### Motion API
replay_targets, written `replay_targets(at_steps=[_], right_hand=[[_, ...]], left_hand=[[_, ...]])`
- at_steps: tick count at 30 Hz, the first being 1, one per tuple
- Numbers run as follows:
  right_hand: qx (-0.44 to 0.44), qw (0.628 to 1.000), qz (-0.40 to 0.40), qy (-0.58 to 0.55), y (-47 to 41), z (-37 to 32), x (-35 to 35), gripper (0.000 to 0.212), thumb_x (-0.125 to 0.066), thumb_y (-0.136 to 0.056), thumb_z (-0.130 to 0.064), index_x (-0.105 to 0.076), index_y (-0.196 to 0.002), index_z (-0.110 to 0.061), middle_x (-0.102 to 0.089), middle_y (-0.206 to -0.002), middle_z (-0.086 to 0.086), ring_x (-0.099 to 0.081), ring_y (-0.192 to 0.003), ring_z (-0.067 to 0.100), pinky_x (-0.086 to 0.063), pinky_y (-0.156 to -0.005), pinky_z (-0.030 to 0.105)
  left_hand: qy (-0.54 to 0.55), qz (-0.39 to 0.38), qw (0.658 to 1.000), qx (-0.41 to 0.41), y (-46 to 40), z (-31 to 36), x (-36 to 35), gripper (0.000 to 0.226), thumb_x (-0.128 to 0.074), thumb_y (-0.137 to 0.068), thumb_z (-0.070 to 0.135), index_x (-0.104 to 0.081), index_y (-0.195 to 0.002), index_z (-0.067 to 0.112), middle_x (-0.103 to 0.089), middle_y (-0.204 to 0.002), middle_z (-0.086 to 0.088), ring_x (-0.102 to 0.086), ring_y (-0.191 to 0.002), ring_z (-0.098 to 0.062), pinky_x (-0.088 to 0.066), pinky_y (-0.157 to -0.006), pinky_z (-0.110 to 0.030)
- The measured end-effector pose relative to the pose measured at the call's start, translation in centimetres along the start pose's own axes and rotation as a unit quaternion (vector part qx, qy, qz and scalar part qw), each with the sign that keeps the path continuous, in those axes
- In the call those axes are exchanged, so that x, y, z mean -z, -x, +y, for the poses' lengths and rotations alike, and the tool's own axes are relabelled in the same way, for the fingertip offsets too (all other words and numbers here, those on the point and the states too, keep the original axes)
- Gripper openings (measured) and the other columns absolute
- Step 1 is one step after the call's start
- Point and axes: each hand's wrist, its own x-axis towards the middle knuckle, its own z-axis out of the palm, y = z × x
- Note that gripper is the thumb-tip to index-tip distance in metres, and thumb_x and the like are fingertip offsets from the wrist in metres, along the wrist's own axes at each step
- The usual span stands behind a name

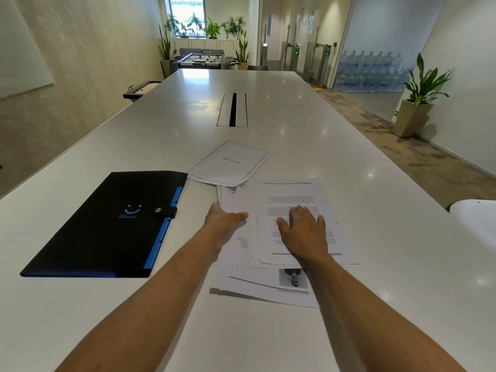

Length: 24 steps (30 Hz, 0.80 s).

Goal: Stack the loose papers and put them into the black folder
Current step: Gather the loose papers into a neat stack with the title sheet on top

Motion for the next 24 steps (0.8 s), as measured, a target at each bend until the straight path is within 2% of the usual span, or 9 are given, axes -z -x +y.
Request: replay_targets(at_steps=[2,4,6,9,12,14,17,20,24], right_hand=[[0.003,1.000,-0.002,-0.003,0.3,-0.5,-0.1,0.069,-0.028,-0.095,-0.057,-0.031,-0.147,-0.013,-0.027,-0.157,0.006,-0.017,-0.145,0.021,-0.001,-0.116,0.048],[0.004,1.000,-0.003,-0.006,0.5,-0.9,-0.2,0.069,-0.028,-0.095,-0.057,-0.030,-0.147,-0.012,-0.027,-0.157,0.006,-0.016,-0.146,0.021,0.000,-0.116,0.048],[0.007,1.000,-0.009,-0.003,0.8,-1.3,-0.4,0.069,-0.028,-0.095,-0.057,-0.029,-0.148,-0.013,-0.026,-0.157,0.006,-0.015,-0.146,0.021,0.000,-0.116,0.047],[0.025,1.000,-0.012,-0.012,1.0,-2.0,-0.1,0.066,-0.033,-0.094,-0.056,-0.037,-0.144,-0.012,-0.036,-0.152,0.009,-0.027,-0.141,0.024,-0.012,-0.116,0.046],[0.024,0.996,0.076,-0.045,0.7,-1.5,1.5,0.055,-0.044,-0.092,-0.051,-0.057,-0.125,-0.009,-0.059,-0.130,0.012,-0.051,-0.121,0.029,-0.037,-0.100,0.043],[-0.021,0.994,0.106,-0.014,0.3,0.1,2.7,0.053,-0.045,-0.090,-0.050,-0.058,-0.122,-0.009,-0.058,-0.130,0.014,-0.049,-0.121,0.031,-0.039,-0.098,0.045],[-0.121,0.990,0.059,0.033,0.2,2.9,3.7,0.059,-0.043,-0.087,-0.053,-0.052,-0.123,-0.008,-0.052,-0.130,0.018,-0.043,-0.124,0.036,-0.037,-0.100,0.049],[-0.142,0.987,0.050,0.055,0.3,4.0,3.8,0.060,-0.042,-0.086,-0.057,-0.053,-0.119,-0.008,-0.057,-0.122,0.017,-0.048,-0.115,0.035,-0.037,-0.096,0.046],[-0.135,0.989,0.029,0.057,0.4,3.5,4.0,0.059,-0.048,-0.081,-0.060,-0.054,-0.117,-0.013,-0.058,-0.120,0.012,-0.047,-0.114,0.031,-0.038,-0.090,0.045]], left_hand=[[-0.027,0.014,1.000,0.001,0.1,-0.2,-0.4,0.089,-0.082,-0.070,0.014,-0.031,-0.142,0.010,-0.054,-0.130,-0.016,-0.063,-0.106,-0.030,-0.051,-0.094,-0.049],[-0.039,0.023,0.999,0.002,0.2,-0.2,-0.7,0.075,-0.081,-0.072,0.013,-0.038,-0.134,0.013,-0.061,-0.118,-0.012,-0.067,-0.095,-0.029,-0.059,-0.075,-0.044],[-0.039,0.020,0.999,0.003,0.2,-0.2,-0.9,0.066,-0.081,-0.073,0.009,-0.043,-0.126,0.015,-0.063,-0.111,-0.011,-0.068,-0.088,-0.028,-0.060,-0.064,-0.040],[-0.036,0.011,0.999,-0.002,0.1,-0.3,-0.9,0.066,-0.081,-0.073,0.001,-0.043,-0.126,0.014,-0.062,-0.114,-0.014,-0.066,-0.093,-0.031,-0.060,-0.073,-0.045],[-0.056,0.016,0.998,-0.013,-0.1,-0.8,-0.7,0.066,-0.078,-0.074,-0.003,-0.043,-0.128,0.014,-0.062,-0.114,-0.012,-0.064,-0.096,-0.029,-0.058,-0.075,-0.042],[-0.065,0.013,0.998,-0.015,-0.2,-1.0,-0.5,0.066,-0.078,-0.075,-0.002,-0.043,-0.128,0.016,-0.062,-0.113,-0.009,-0.064,-0.095,-0.027,-0.058,-0.071,-0.038],[-0.054,0.011,0.998,0.000,-0.3,-1.0,-0.5,0.062,-0.079,-0.075,0.004,-0.044,-0.125,0.015,-0.064,-0.108,-0.008,-0.066,-0.089,-0.025,-0.059,-0.064,-0.035],[-0.045,0.011,0.999,0.022,-0.5,-0.8,-0.8,0.056,-0.076,-0.078,0.013,-0.044,-0.124,0.008,-0.064,-0.109,-0.014,-0.068,-0.090,-0.030,-0.059,-0.074,-0.045],[-0.041,-0.004,0.999,0.036,-0.5,-0.8,-2.0,0.064,-0.070,-0.083,0.013,-0.033,-0.134,0.004,-0.059,-0.118,-0.018,-0.064,-0.099,-0.034,-0.055,-0.085,-0.053]])
